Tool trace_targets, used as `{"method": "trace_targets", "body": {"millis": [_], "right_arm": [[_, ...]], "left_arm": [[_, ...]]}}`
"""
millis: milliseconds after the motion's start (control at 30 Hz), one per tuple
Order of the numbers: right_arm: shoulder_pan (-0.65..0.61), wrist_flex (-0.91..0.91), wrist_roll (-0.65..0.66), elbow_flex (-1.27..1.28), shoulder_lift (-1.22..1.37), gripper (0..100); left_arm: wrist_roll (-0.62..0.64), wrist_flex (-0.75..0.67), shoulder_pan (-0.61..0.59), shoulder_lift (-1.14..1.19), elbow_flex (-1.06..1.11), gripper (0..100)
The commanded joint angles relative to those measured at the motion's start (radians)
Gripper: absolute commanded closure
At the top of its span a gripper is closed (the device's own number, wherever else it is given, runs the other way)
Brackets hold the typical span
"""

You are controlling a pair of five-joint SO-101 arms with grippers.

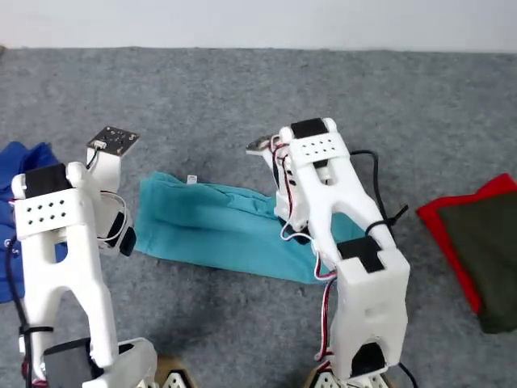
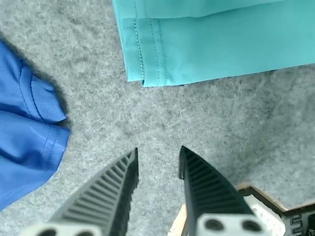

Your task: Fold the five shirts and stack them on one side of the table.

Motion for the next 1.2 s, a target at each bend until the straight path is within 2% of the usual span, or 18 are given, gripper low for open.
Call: {"method": "trace_targets", "body": {"millis": [0, 100, 167, 300, 400, 500, 667, 900, 1167], "right_arm": [[-0.004, 0.042, 0.035, 0.032, -0.142, 98.9], [-0.001, 0.038, 0.077, 0.028, -0.24, 98.1], [-0.001, 0.038, 0.118, 0.011, -0.282, 93.4], [0.001, 0.038, 0.176, 0.006, -0.308, 69.6], [0.001, 0.033, 0.339, 0.006, -0.282, 52.6], [0.015, -0.015, 0.445, 0.006, -0.219, 45.3], [0.03, -0.047, 0.485, -0.026, -0.099, 51.9], [0.03, 0.008, 0.483, -0.261, 0.059, 62.8], [0.03, 0.036, 0.482, -0.427, 0.174, 99.5]], "left_arm": [[-0.011, 0.017, 0.006, -0.029, -0.002, 87], [-0.011, 0.015, 0.006, -0.031, 0.005, 87], [-0.011, 0.014, 0.008, -0.034, 0.024, 87], [-0.012, 0.012, 0.008, -0.037, 0.073, 87], [-0.012, 0.012, 0.008, -0.037, 0.085, 87], [-0.012, 0.012, 0.008, -0.037, 0.077, 87], [-0.012, 0.0, 0.003, -0.037, 0.081, 87], [-0.009, 0.0, 0.008, -0.037, 0.079, 87], [-0.008, 0.0, 0.005, -0.037, 0.082, 87]]}}
